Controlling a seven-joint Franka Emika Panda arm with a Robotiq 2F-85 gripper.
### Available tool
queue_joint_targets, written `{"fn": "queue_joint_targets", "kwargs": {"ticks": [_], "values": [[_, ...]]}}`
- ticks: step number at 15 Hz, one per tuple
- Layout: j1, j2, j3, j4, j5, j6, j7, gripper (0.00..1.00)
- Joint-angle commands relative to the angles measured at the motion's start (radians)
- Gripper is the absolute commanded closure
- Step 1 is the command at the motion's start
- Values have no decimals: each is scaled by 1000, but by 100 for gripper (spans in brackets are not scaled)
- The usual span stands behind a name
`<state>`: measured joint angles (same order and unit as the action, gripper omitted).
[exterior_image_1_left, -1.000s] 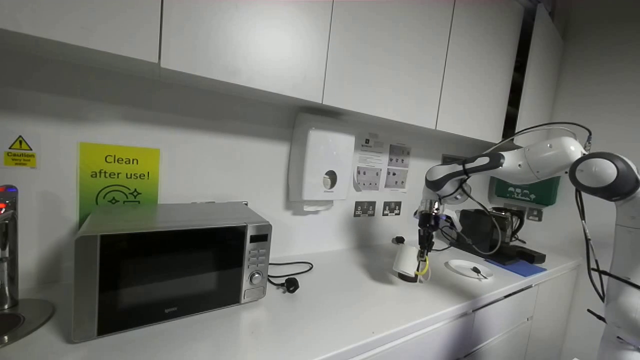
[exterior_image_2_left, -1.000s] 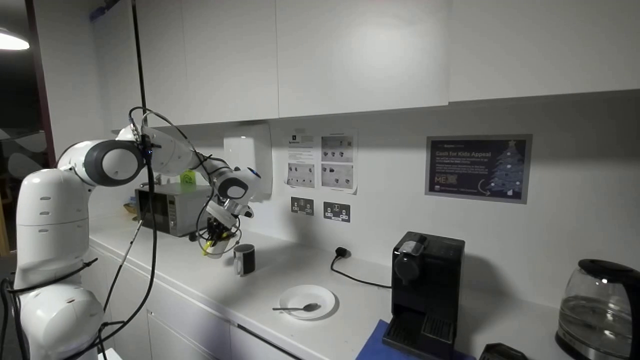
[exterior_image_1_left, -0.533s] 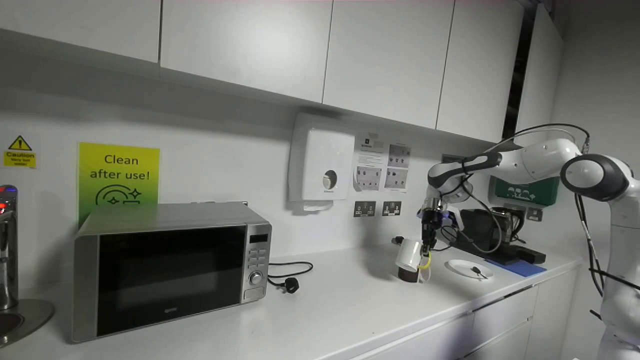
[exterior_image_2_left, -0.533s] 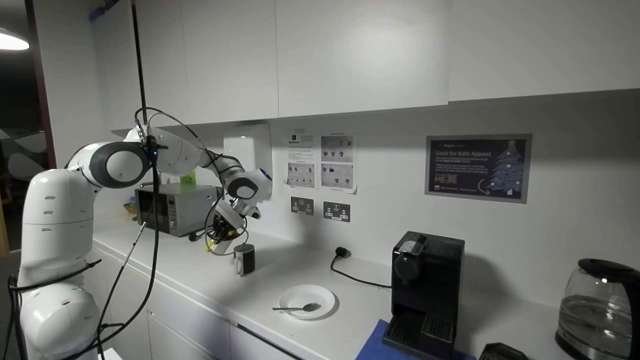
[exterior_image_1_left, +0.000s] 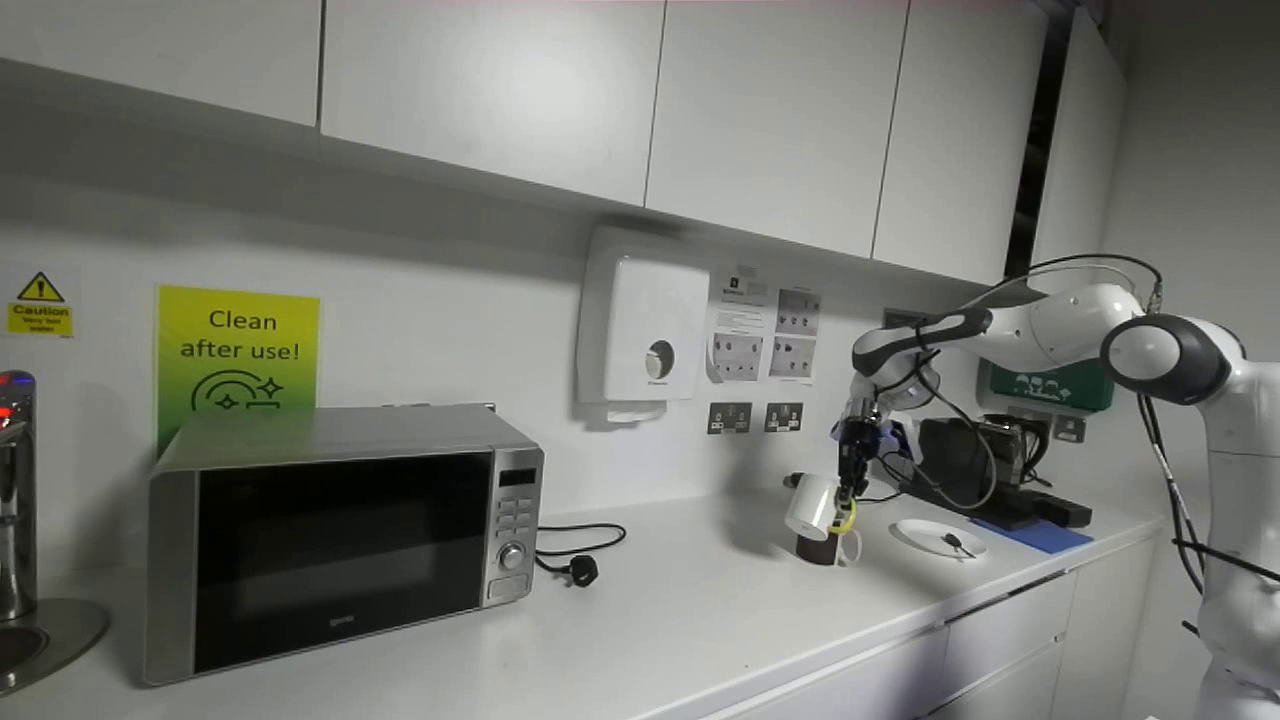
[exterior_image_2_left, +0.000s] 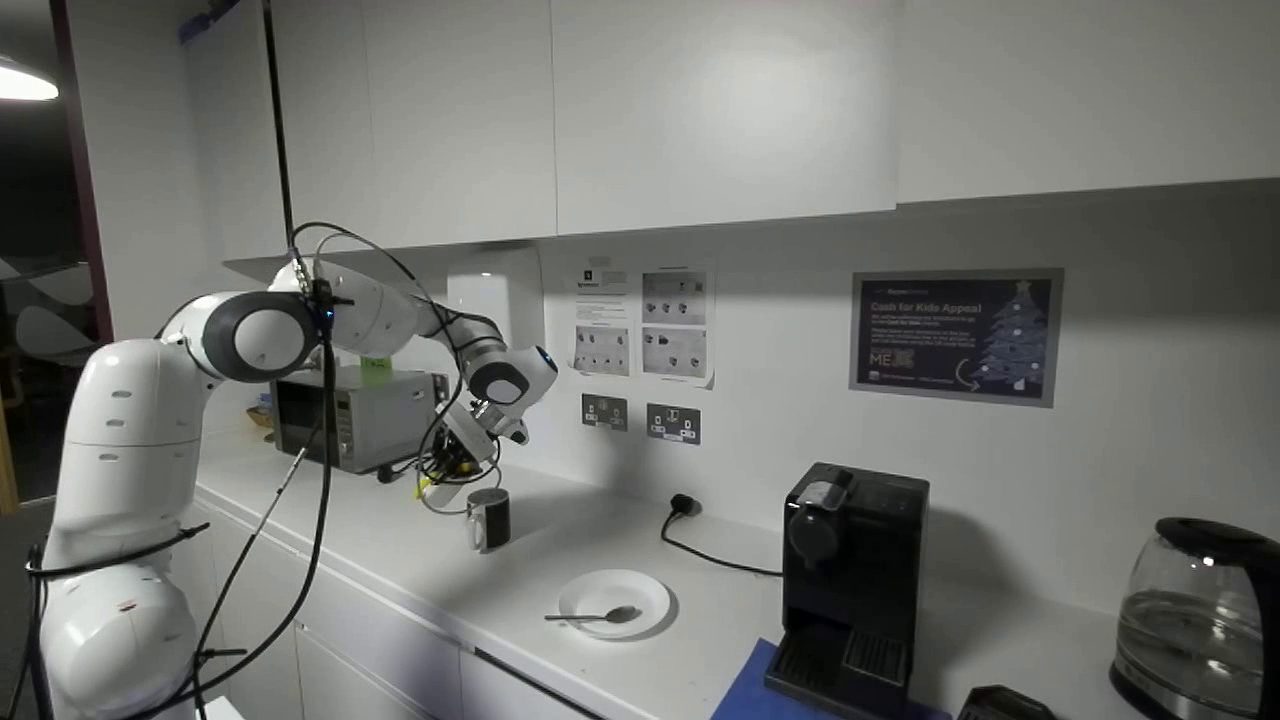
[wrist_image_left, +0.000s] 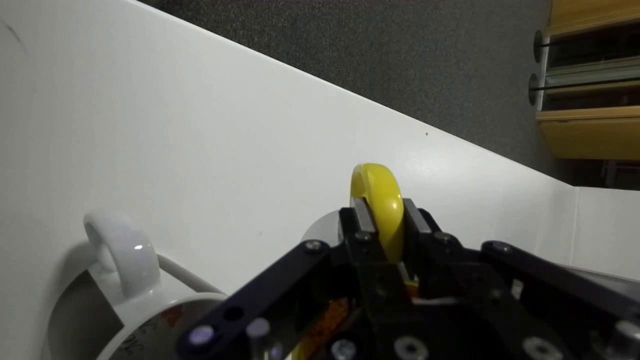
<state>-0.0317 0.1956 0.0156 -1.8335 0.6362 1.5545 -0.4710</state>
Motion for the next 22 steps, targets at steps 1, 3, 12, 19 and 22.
{"fn": "queue_joint_targets", "kwargs": {"ticks": [1,3,12,19,22], "values": [[-33,22,-1,62,54,-81,-30,95],[-42,24,-3,63,69,-93,-34,95],[-79,39,-22,55,143,-165,-88,95],[-96,58,-31,54,189,-204,-102,95],[-101,70,-37,52,206,-215,-105,95]]}}
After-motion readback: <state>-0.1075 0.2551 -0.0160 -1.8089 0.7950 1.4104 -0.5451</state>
